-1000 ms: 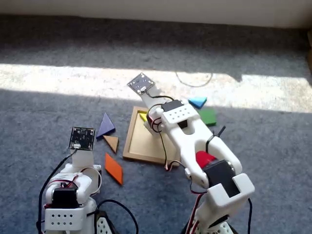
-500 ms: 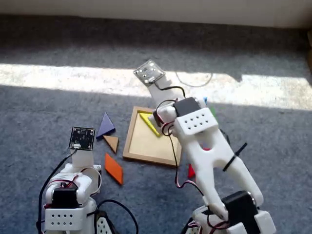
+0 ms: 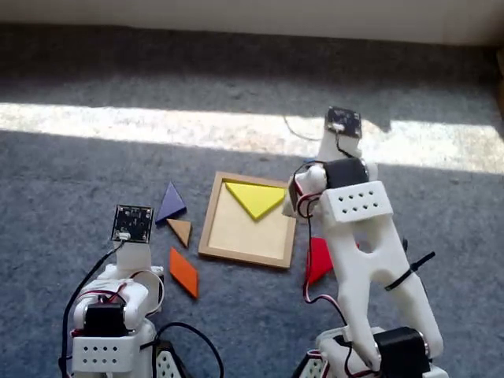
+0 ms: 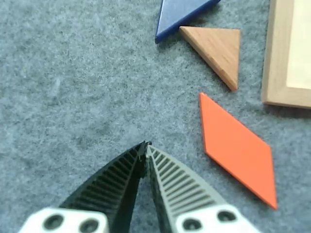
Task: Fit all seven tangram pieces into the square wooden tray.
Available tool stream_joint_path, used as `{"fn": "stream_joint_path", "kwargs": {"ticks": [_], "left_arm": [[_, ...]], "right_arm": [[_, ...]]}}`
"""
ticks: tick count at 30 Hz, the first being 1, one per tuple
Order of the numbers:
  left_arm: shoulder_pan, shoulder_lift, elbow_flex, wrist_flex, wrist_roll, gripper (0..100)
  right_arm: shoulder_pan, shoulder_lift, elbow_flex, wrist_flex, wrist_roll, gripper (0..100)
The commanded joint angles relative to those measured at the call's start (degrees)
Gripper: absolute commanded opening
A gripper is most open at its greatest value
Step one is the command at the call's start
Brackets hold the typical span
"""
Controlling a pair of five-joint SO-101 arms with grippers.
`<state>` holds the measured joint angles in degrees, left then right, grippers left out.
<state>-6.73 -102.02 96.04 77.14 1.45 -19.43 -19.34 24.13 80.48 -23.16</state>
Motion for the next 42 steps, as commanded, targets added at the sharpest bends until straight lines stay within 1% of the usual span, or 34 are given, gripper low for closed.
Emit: {"fn": "stream_joint_path", "kwargs": {"ticks": [1,3,4,5,9,10,11,19,26,29,42], "left_arm": [[-0.7,-2.2,1.1,0.2,-0.4,1],[-0.7,-2.2,1.1,0.2,-0.4,1],[-0.7,-2.2,1.1,0.2,-0.4,1],[-0.7,-2.2,1.1,0.2,-0.4,1],[-0.7,-2.2,1.1,0.2,-0.4,1],[-0.7,-2.2,1.1,0.2,-0.4,1],[-0.7,-2.2,1.1,0.2,-0.4,1],[-0.7,-2.2,1.1,0.2,-0.4,1],[-0.7,-2.2,1.1,0.2,-0.4,1],[-0.7,-2.2,1.1,0.2,-0.4,1],[-0.7,-2.2,1.1,0.2,-0.4,1]], "right_arm": [[0.7,-1.2,2.4,1.2,-6.0,1.4],[0.7,-1.0,5.5,0.6,-8.9,2.8],[0.7,-0.7,7.3,-0.2,-10.2,5.7],[0.7,-0.5,8.8,-1.0,-11.5,10.1],[0.7,1.2,14.1,-6.9,-15.9,33.5],[0.7,1.8,15.1,-8.5,-16.6,36.8],[0.7,2.4,15.7,-9.9,-17.1,37.9],[0.8,10.9,16.3,-19.1,-23.6,37.8],[4.6,16.1,16.3,-26.3,-25.1,37.8],[5.8,16.0,16.3,-26.9,-24.9,37.8],[5.8,16.2,16.7,-27.1,-25.1,37.7]]}}
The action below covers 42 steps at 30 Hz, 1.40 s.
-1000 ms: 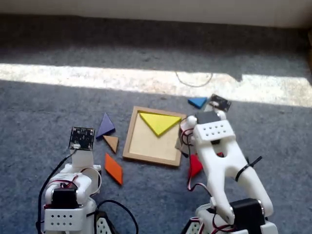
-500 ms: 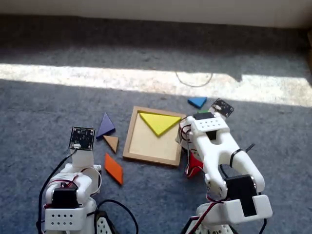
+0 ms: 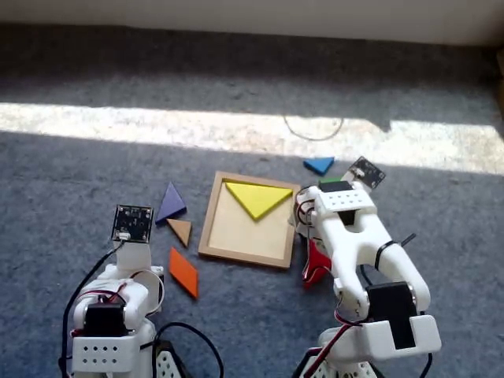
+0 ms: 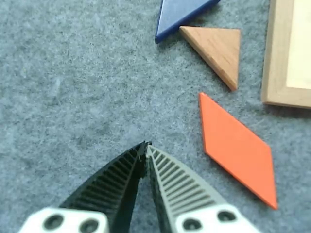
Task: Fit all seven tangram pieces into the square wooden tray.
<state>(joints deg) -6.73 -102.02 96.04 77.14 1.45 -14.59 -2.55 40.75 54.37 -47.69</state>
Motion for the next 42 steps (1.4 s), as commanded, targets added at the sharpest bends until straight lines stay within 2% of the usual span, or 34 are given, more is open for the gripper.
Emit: {"fn": "stream_joint_path", "kwargs": {"ticks": [1,6,9,14,18,26,34,42], "left_arm": [[-0.7,-2.2,1.1,0.2,-0.4,1],[-0.7,-2.2,1.1,0.2,-0.4,1],[-0.7,-2.2,1.1,0.2,-0.4,1],[-0.7,-2.2,1.1,0.2,-0.4,1],[-0.7,-2.2,1.1,0.2,-0.4,1],[-0.7,-2.2,1.1,0.2,-0.4,1],[-0.7,-2.2,1.1,0.2,-0.4,1],[-0.7,-2.2,1.1,0.2,-0.4,1]], "right_arm": [[1.0,-0.6,0.1,-1.0,-0.6,36.8],[1.0,-0.7,0.2,-1.0,-0.6,22.9],[1.0,-1.0,0.1,-0.7,-0.3,18.7],[1.0,-1.1,-0.2,-0.5,-0.1,18.6],[1.0,-4.3,-0.3,4.4,0.1,18.5],[0.5,-16.3,-0.3,7.0,10.4,18.5],[-8.7,-18.9,-0.6,6.6,22.2,18.5],[-14.6,-15.4,-9.7,7.1,23.7,18.5]]}}
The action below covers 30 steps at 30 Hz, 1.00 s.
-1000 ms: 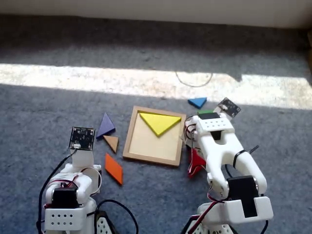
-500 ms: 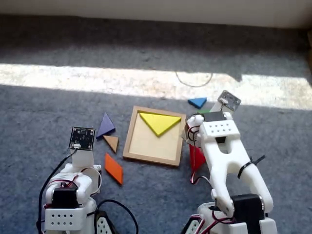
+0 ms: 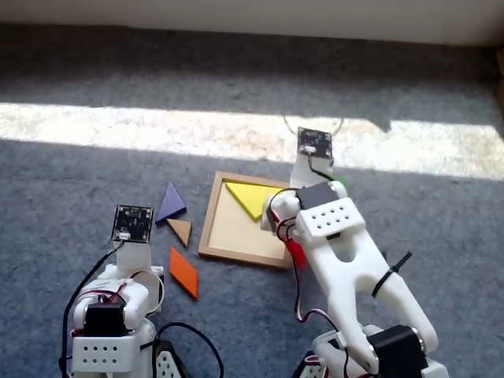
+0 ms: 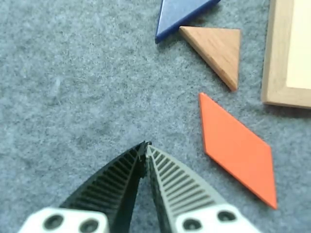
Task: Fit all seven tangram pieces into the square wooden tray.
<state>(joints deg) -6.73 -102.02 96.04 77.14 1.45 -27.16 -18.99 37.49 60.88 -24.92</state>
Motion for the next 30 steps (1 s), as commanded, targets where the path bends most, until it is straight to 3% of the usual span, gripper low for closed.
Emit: {"fn": "stream_joint_path", "kwargs": {"ticks": [1,17,23,30], "left_arm": [[-0.7,-2.2,1.1,0.2,-0.4,1],[-0.7,-2.2,1.1,0.2,-0.4,1],[-0.7,-2.2,1.1,0.2,-0.4,1],[-0.7,-2.2,1.1,0.2,-0.4,1]], "right_arm": [[-2.6,3.0,-8.1,0.7,1.0,18.5],[-5.1,27.2,-26.9,8.1,0.6,19.0],[-5.1,30.1,-30.0,10.9,-2.6,30.7],[-5.4,30.5,-30.4,10.7,-2.9,30.9]]}}
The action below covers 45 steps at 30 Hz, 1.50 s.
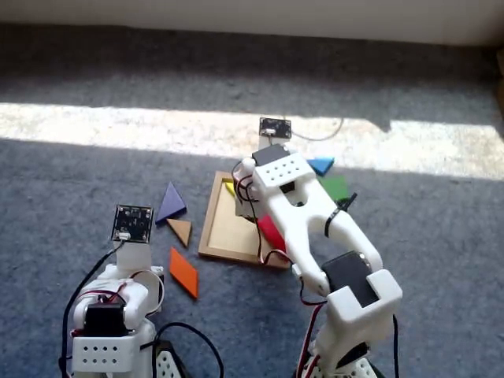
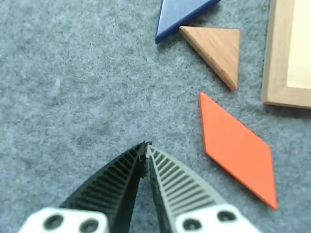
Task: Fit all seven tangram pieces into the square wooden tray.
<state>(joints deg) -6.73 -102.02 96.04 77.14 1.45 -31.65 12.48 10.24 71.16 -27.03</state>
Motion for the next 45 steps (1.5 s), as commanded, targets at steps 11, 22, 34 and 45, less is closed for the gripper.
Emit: {"fn": "stream_joint_path", "kwargs": {"ticks": [11,22,34,45], "left_arm": [[-0.7,-2.2,1.1,0.2,-0.4,1],[-0.7,-2.2,1.1,0.2,-0.4,1],[-0.7,-2.2,1.1,0.2,-0.4,1],[-0.7,-2.2,1.1,0.2,-0.4,1]], "right_arm": [[-1.5,-9.4,-2.8,0.8,-0.6,16.4],[4.0,-15.3,6.6,0.4,-0.3,1.6],[6.6,-15.3,17.4,-11.0,4.4,1.6],[6.4,-15.3,19.6,-16.2,4.4,1.6]]}}
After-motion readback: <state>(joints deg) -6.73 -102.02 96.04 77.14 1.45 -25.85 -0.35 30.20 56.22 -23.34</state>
